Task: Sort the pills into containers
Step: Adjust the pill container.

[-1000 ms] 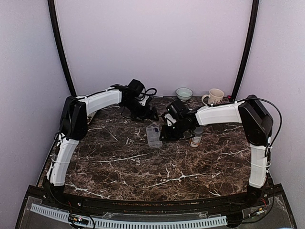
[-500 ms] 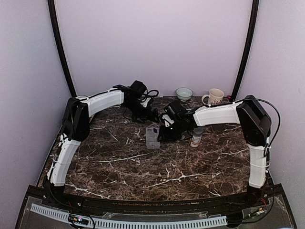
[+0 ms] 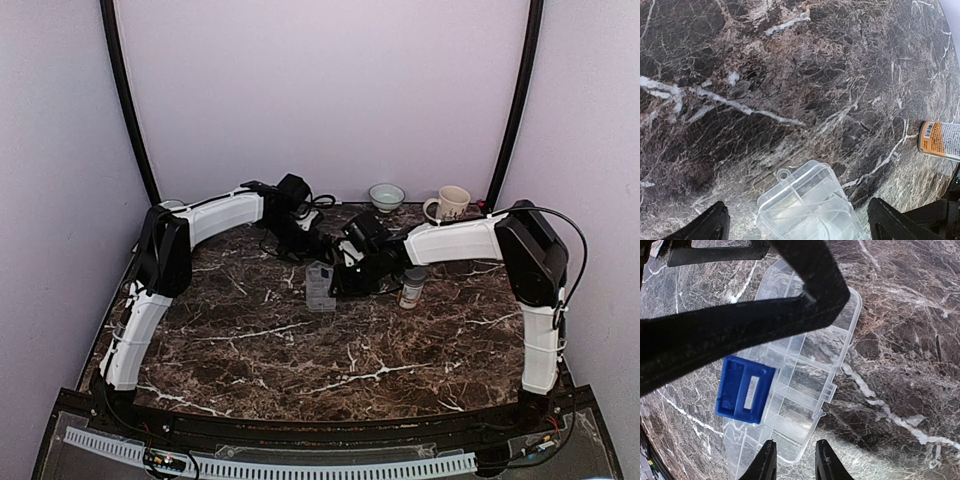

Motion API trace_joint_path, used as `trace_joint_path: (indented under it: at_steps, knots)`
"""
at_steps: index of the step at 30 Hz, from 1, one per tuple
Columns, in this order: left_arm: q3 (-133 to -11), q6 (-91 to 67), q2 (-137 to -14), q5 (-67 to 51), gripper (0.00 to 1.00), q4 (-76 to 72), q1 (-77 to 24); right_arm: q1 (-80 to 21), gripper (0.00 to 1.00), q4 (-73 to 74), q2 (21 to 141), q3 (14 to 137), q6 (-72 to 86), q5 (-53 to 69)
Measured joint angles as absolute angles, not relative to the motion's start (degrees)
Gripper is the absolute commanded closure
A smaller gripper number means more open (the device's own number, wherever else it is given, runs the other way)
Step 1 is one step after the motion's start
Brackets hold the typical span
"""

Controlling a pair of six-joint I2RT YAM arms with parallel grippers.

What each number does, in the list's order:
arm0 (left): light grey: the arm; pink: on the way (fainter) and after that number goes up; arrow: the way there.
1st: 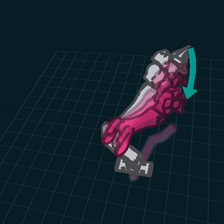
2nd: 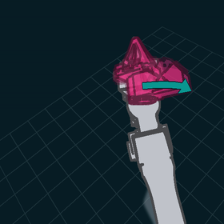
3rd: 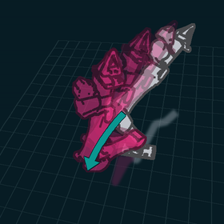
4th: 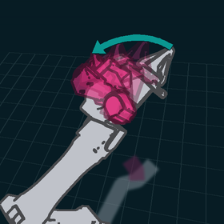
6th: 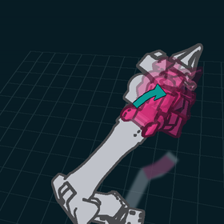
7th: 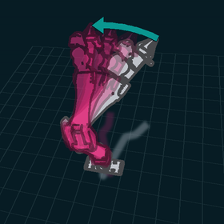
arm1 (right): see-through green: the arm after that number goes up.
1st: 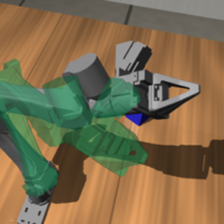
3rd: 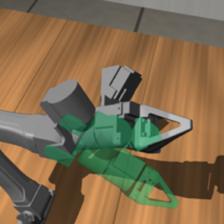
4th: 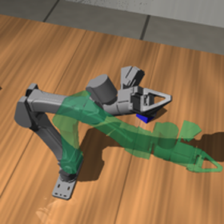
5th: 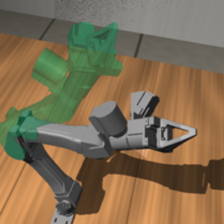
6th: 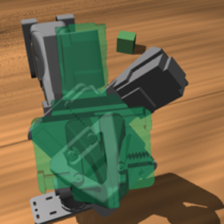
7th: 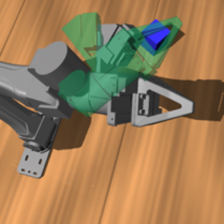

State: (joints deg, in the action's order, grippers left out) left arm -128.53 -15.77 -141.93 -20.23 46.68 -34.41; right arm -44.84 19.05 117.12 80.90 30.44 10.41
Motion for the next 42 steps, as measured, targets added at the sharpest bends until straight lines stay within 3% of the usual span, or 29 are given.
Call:
trace_joint_path:
  at_steps: [11,42]
  knots:
    - [-128.53,-15.16,-141.93,-18.94,0.03,47.59,-34.41,-45.01,0.71,18.92,117.12,83.22,30.22,10.41]
    - [-127.33,-13.58,-141.91,-17.5,0.21,49.6,-34.41,-45.56,0.71,20.32,121.56,86.56,28.77,9.82]
